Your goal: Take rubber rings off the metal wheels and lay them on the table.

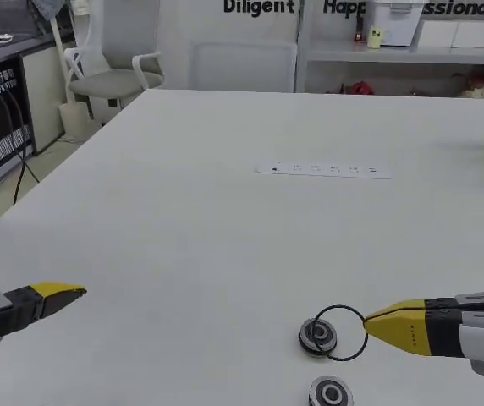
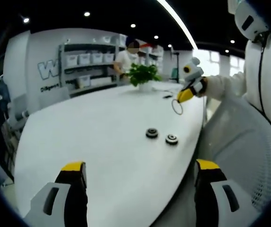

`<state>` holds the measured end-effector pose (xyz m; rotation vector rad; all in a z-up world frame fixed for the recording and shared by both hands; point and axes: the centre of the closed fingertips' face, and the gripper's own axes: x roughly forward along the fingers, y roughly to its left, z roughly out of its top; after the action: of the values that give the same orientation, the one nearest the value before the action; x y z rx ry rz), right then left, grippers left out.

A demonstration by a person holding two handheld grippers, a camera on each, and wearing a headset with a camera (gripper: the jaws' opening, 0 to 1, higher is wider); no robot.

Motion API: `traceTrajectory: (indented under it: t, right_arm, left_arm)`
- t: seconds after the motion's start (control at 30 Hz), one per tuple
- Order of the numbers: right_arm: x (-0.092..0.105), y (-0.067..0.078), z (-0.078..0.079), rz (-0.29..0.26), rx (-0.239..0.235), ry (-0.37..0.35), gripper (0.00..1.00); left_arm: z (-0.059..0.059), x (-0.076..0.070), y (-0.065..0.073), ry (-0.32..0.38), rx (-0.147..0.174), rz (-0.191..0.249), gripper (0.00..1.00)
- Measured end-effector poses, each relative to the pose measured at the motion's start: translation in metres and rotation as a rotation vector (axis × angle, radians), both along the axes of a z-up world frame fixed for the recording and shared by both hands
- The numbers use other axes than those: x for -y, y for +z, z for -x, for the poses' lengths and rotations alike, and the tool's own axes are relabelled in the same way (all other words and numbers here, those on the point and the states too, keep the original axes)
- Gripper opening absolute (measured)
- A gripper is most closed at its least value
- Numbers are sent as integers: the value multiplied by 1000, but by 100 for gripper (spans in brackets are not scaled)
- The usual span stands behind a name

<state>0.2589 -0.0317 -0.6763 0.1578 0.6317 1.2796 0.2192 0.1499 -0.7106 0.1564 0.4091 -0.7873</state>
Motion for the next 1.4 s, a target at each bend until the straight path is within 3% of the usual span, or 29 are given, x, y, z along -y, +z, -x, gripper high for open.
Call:
traceTrajectory:
  t: [0.27,0.57,0.93,1.17,1.4]
  right_arm:
    - [-22,-2,2,21,8,63,0]
    - [-46,-20,6,75,2,140,0]
    - [-69,-57,5,175,-14,227,0]
    - [-75,-87,0,239,-29,231,0]
    - [-76,-104,-1,275,-38,227,0]
  left_arm:
    - [3,-1,-4,21,-5,11,96]
    - [4,-3,-4,30,-4,15,96]
    - [5,-4,-2,42,0,21,95]
    - [6,-4,1,50,7,27,95]
    - [5,-4,1,54,9,31,95]
